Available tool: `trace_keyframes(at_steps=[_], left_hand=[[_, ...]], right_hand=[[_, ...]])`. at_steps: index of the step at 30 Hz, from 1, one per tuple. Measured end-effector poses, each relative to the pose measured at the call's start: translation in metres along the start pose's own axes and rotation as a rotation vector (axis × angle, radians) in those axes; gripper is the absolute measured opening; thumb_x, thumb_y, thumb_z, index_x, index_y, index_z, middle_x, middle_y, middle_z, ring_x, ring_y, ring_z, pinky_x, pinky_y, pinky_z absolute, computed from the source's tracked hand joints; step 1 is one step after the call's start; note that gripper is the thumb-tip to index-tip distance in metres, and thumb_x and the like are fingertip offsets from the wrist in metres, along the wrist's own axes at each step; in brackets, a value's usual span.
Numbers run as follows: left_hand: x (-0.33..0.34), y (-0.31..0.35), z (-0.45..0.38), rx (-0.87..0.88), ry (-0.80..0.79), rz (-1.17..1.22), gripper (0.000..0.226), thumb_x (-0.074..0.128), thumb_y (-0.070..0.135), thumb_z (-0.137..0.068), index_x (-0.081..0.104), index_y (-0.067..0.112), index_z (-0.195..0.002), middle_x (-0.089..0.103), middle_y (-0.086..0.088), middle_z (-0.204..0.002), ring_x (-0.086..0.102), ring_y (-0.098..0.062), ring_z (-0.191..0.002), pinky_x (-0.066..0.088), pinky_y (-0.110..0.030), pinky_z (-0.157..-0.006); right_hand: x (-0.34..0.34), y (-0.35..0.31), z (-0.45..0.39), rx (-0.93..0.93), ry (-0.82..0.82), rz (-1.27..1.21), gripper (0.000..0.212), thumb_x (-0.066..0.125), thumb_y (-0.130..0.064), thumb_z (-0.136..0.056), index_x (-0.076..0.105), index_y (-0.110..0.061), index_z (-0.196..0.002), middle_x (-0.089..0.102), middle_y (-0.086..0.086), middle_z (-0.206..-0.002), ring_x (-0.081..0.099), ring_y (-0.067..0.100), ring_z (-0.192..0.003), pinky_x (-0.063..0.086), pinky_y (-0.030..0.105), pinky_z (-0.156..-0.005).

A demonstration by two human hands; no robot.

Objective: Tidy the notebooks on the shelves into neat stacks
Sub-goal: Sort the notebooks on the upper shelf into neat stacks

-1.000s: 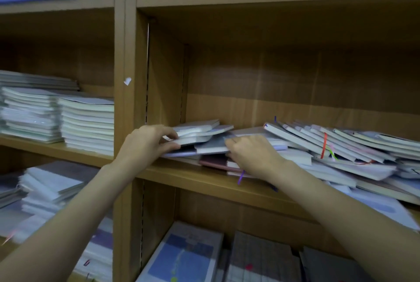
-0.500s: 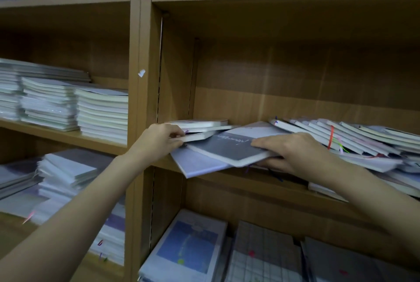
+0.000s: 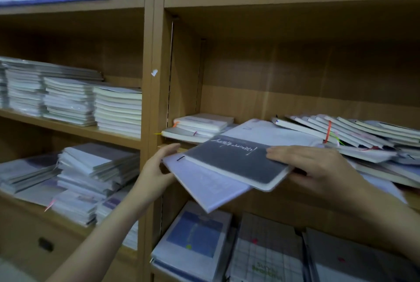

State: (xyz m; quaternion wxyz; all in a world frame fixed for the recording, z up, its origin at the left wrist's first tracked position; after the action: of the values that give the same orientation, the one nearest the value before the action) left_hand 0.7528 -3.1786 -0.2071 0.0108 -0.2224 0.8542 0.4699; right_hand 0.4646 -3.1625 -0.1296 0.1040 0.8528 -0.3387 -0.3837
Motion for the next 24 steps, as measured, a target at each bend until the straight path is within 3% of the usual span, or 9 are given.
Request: trace_keyframes(at_steps=[4,6,8,10,13,15,18,21,24], left_hand=[[0.01,-0.018,0.03,-0.467,-0.056,0.92,0.043,0.055,0.001,-0.08,0.054,0.009,-0.122,0.066,-0.015,-0.112,0.068,-0.023,-0.093,0.058,-0.03,-0.066],[0.013,-0.014,0.042,-0.555,-0.065,1.106,0.039,0.049,0.01,-0.08,0.054,0.005,-0.118,0.069,-0.016,-0.104,0.07,-0.024,-0.087,0.059,-0.032,-0.064],[0.015,-0.008,0.05,-0.565,-0.084,1.097,0.038,0.05,0.018,-0.081,0.054,0.007,-0.117,0.07,-0.013,-0.101,0.071,-0.022,-0.084,0.059,-0.032,-0.063],[0.017,-0.003,0.059,-0.584,-0.096,1.013,0.037,0.046,0.026,-0.09,0.054,0.01,-0.122,0.069,-0.012,-0.104,0.071,-0.021,-0.085,0.059,-0.032,-0.062],[0.02,0.014,0.073,-0.606,-0.13,1.013,0.053,0.026,0.048,-0.098,0.057,0.009,-0.116,0.07,-0.013,-0.104,0.07,-0.024,-0.091,0.059,-0.039,-0.063],[0.019,0.027,0.082,-0.548,-0.176,0.976,0.06,0.027,0.054,-0.094,0.059,0.008,-0.114,0.069,-0.012,-0.107,0.068,-0.023,-0.096,0.059,-0.038,-0.069],[0.012,0.035,0.095,-0.448,-0.232,0.637,0.035,0.056,0.021,-0.081,0.059,0.011,-0.114,0.066,-0.009,-0.104,0.07,-0.014,-0.082,0.058,-0.026,-0.064],[0.011,0.017,0.115,-0.487,-0.226,0.473,0.029,0.055,0.001,-0.084,0.059,0.015,-0.11,0.067,-0.005,-0.099,0.07,-0.012,-0.076,0.057,-0.024,-0.062],[0.014,-0.009,0.132,-0.565,-0.201,0.461,0.027,0.052,0.002,-0.089,0.061,0.015,-0.111,0.07,-0.002,-0.094,0.069,-0.009,-0.074,0.055,-0.02,-0.058]], right_hand=[[0.017,0.004,0.025,0.237,-0.107,-0.08,0.041,0.07,-0.026,-0.073,0.067,-0.018,-0.114,0.062,0.001,-0.124,0.051,0.014,-0.119,0.044,0.03,-0.098],[0.023,-0.004,0.038,0.371,-0.088,-0.059,0.05,0.081,-0.014,-0.068,0.066,-0.015,-0.116,0.054,0.009,-0.132,0.033,0.021,-0.128,0.03,0.036,-0.106],[0.019,-0.013,0.05,0.554,-0.043,-0.072,0.056,0.081,-0.007,-0.067,0.063,-0.015,-0.119,0.039,0.016,-0.144,0.026,0.027,-0.133,0.021,0.042,-0.106],[0.011,-0.022,0.064,0.839,0.022,-0.28,0.054,0.074,-0.007,-0.075,0.057,-0.024,-0.124,0.031,0.011,-0.148,0.033,0.026,-0.131,0.03,0.038,-0.108],[0.017,-0.048,0.079,1.242,0.209,-1.207,0.05,0.052,0.002,-0.09,0.051,-0.034,-0.125,0.06,0.003,-0.124,0.061,0.018,-0.108,0.056,0.03,-0.077],[0.014,-0.054,0.087,1.325,0.315,-1.488,0.048,0.035,0.009,-0.091,0.06,-0.02,-0.119,0.072,0.005,-0.1,0.069,0.018,-0.085,0.057,0.027,-0.061],[0.007,-0.061,0.097,1.339,0.234,-1.593,0.039,0.03,-0.006,-0.094,0.062,-0.015,-0.114,0.073,0.005,-0.098,0.068,0.018,-0.08,0.058,0.028,-0.063],[0.018,-0.077,0.12,1.364,0.062,-1.418,0.024,0.052,-0.009,-0.093,0.059,-0.023,-0.111,0.072,0.0,-0.094,0.069,0.015,-0.079,0.057,0.03,-0.061],[0.047,-0.1,0.149,1.419,-0.017,-1.326,0.034,0.058,0.003,-0.087,0.052,-0.026,-0.104,0.066,0.017,-0.105,0.067,0.027,-0.087,0.056,0.045,-0.072]])
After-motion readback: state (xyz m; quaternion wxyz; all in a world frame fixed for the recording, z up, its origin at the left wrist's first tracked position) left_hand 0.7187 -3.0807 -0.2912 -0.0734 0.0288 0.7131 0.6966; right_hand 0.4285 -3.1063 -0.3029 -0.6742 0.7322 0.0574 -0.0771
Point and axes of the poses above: each hand's wrist, its own z-axis away from the middle knuckle, its own x-axis out of the palm, y = z × x, the point moved 5 cm from there along -z, towards the middle knuckle
